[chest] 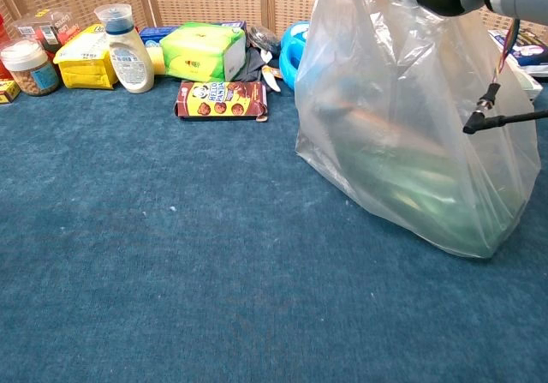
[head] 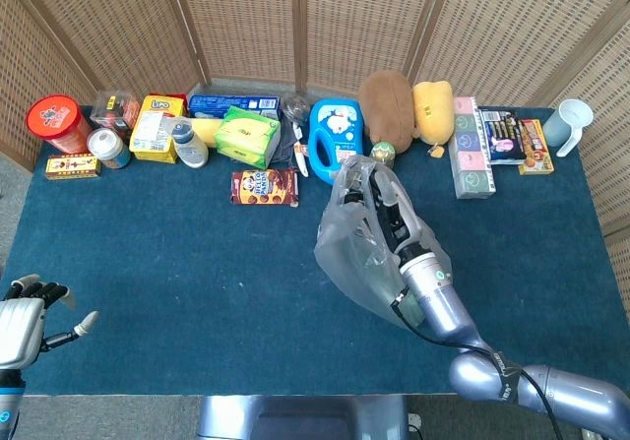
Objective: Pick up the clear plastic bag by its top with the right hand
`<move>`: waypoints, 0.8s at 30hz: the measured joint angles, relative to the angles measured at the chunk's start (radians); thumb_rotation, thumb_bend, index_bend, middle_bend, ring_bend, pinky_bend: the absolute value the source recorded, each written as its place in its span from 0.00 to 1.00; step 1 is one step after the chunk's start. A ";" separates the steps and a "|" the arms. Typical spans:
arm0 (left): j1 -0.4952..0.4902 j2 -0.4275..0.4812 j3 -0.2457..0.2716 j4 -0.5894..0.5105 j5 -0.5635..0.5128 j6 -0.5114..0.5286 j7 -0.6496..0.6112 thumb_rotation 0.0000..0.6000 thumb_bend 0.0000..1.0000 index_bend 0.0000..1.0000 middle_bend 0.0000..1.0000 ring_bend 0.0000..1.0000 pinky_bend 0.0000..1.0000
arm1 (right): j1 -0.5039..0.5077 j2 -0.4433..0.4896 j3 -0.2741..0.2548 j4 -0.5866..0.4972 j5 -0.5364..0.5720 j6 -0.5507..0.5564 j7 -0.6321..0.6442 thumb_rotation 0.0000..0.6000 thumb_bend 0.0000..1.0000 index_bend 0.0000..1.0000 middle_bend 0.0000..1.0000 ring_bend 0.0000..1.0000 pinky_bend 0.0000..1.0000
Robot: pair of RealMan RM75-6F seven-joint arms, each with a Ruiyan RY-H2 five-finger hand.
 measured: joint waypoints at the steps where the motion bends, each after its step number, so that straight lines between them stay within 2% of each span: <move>1: 0.000 0.000 0.000 0.000 0.000 -0.001 0.001 0.00 0.17 0.54 0.50 0.41 0.20 | -0.002 0.001 0.005 -0.010 0.011 -0.005 0.009 0.09 0.37 0.26 0.36 0.40 0.48; 5: -0.003 -0.002 -0.001 0.000 -0.002 -0.004 0.003 0.00 0.17 0.54 0.50 0.41 0.20 | -0.010 0.018 0.038 -0.071 0.088 -0.043 0.053 0.09 0.37 0.29 0.40 0.53 0.59; 9: -0.004 -0.003 -0.003 0.003 -0.006 -0.008 0.002 0.00 0.17 0.54 0.50 0.41 0.20 | -0.007 0.070 0.082 -0.115 0.193 -0.136 0.090 0.09 0.37 0.34 0.49 0.68 0.72; 15: -0.003 -0.006 -0.003 0.010 -0.010 -0.011 -0.004 0.00 0.17 0.54 0.50 0.41 0.20 | 0.007 0.165 0.135 -0.135 0.379 -0.286 0.145 0.09 0.38 0.41 0.59 0.77 0.80; 20: -0.004 -0.007 -0.003 0.013 -0.008 -0.011 -0.006 0.00 0.17 0.54 0.50 0.41 0.20 | 0.023 0.247 0.162 -0.133 0.487 -0.398 0.170 0.10 0.38 0.48 0.68 0.86 0.87; 22: -0.005 -0.007 -0.003 0.013 -0.006 -0.010 -0.006 0.00 0.17 0.54 0.50 0.41 0.20 | 0.022 0.265 0.181 -0.134 0.502 -0.420 0.182 0.13 0.38 0.50 0.70 0.89 0.89; 24: -0.004 -0.007 -0.003 0.012 -0.008 -0.010 -0.006 0.00 0.17 0.54 0.50 0.41 0.20 | 0.013 0.282 0.203 -0.138 0.505 -0.429 0.189 0.23 0.38 0.52 0.71 0.91 0.92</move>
